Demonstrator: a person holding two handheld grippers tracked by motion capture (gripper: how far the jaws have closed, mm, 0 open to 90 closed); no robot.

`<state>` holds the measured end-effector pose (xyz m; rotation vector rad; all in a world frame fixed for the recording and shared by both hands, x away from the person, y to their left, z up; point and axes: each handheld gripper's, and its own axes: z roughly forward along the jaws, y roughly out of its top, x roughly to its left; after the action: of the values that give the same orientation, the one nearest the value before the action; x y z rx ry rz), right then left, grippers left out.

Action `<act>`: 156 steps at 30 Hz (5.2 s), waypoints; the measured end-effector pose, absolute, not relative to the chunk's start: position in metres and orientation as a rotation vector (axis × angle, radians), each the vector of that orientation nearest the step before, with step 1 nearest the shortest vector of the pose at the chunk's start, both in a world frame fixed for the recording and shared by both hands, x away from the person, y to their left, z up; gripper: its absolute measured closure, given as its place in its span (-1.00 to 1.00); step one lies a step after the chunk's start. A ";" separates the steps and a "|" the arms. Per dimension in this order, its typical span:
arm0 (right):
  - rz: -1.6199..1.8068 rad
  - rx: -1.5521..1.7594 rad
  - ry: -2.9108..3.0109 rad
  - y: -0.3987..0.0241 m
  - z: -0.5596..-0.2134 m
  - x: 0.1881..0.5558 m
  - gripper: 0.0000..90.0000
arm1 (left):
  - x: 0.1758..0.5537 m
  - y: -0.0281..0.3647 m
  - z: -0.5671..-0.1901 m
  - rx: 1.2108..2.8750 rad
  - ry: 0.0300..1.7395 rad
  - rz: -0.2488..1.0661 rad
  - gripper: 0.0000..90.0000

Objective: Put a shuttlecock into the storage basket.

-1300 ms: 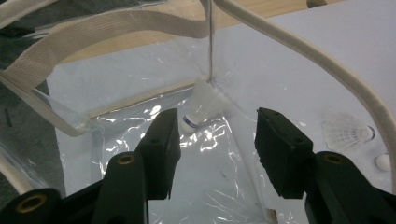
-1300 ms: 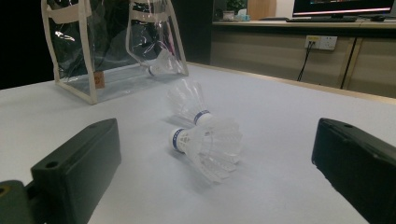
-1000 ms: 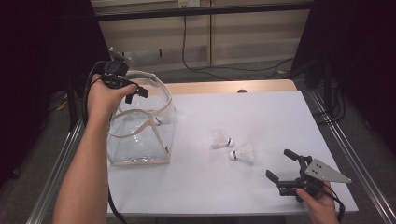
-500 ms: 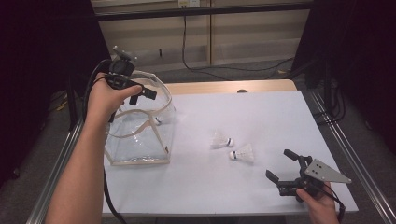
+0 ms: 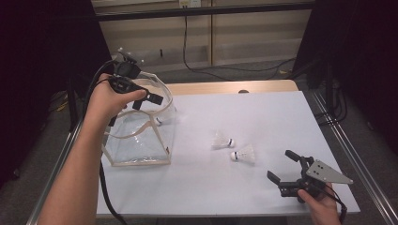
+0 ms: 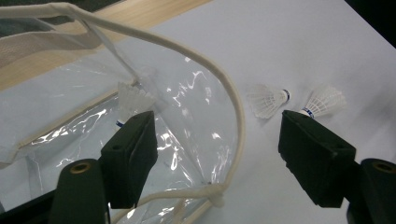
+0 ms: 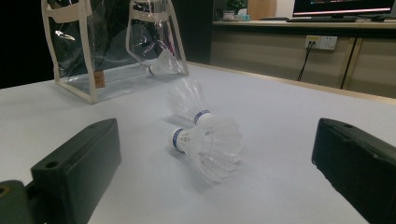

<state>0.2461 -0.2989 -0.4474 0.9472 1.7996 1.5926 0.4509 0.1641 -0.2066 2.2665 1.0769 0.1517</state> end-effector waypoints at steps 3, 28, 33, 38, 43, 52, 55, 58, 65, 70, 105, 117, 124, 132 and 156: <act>1.592 0.945 1.799 -0.298 -0.447 0.246 -0.98 | 0.448 0.161 -0.205 2.269 1.053 0.134 -0.45; 1.589 0.945 1.801 -0.299 -0.448 0.246 -0.98 | 0.426 0.123 -0.217 2.336 0.865 0.070 -0.57; 1.588 0.941 1.801 -0.298 -0.448 0.246 -0.98 | 0.423 0.117 -0.219 2.341 0.830 0.055 -0.59; 1.589 0.944 1.801 -0.299 -0.448 0.246 -0.98 | 0.418 0.109 -0.222 2.352 0.806 0.039 -0.59; 1.587 0.940 1.801 -0.299 -0.447 0.246 -0.98 | 0.417 0.101 -0.229 2.373 0.773 0.033 -0.63; 1.591 0.940 1.800 -0.299 -0.448 0.246 -0.98 | 0.413 0.091 -0.239 2.357 0.757 0.014 -0.66; 1.592 0.943 1.802 -0.299 -0.448 0.246 -0.98 | 0.412 0.090 -0.243 2.372 0.733 -0.002 -0.66; 1.590 0.941 1.800 -0.299 -0.447 0.246 -0.98 | 0.411 0.087 -0.247 2.371 0.731 -0.011 -0.66; 1.593 0.946 1.797 -0.299 -0.447 0.246 -0.98 | 0.409 0.082 -0.256 2.391 0.690 -0.026 -0.67; 1.593 0.942 1.799 -0.299 -0.447 0.246 -0.98 | 0.408 0.079 -0.265 2.396 0.685 -0.034 -0.68; 1.594 0.943 1.800 -0.299 -0.447 0.246 -0.98 | 0.404 0.062 -0.310 2.411 0.662 -0.080 -0.73; 1.593 0.941 1.801 -0.299 -0.447 0.246 -0.98 | 0.402 0.056 -0.324 2.392 0.670 -0.087 -0.75; 1.594 0.941 1.801 -0.299 -0.447 0.246 -0.98 | 0.402 0.052 -0.333 2.400 0.656 -0.089 -0.76; 1.590 0.941 1.802 -0.299 -0.447 0.246 -0.98 | 0.401 0.048 -0.340 2.420 0.629 -0.079 -0.77; 1.588 0.933 1.810 -0.299 -0.447 0.246 -0.98 | 0.396 0.030 -0.359 2.426 0.594 -0.085 -0.81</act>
<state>0.2460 -0.2991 -0.4472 0.9335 1.8101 1.5883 0.3963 0.0305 -0.3587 2.4261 0.5941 -0.0855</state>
